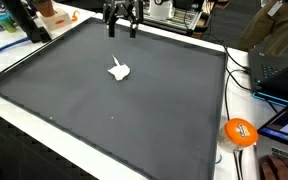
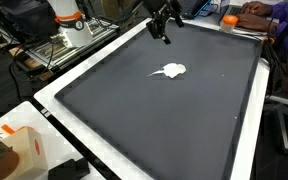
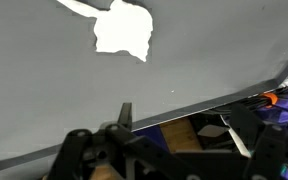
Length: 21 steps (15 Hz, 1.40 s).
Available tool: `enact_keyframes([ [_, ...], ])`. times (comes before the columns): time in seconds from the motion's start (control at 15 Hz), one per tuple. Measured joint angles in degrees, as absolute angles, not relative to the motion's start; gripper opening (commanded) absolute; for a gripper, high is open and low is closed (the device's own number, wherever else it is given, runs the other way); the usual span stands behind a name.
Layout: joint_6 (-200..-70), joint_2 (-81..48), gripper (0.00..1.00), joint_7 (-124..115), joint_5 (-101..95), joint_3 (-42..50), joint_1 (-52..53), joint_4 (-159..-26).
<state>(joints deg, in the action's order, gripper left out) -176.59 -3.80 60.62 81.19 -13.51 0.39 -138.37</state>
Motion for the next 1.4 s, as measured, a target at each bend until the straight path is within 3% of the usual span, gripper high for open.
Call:
enact_keyframes([
  [1.4, -168.17, -1.67, 1.0, 73.21, 89.26, -13.26, 0.04, -141.92],
])
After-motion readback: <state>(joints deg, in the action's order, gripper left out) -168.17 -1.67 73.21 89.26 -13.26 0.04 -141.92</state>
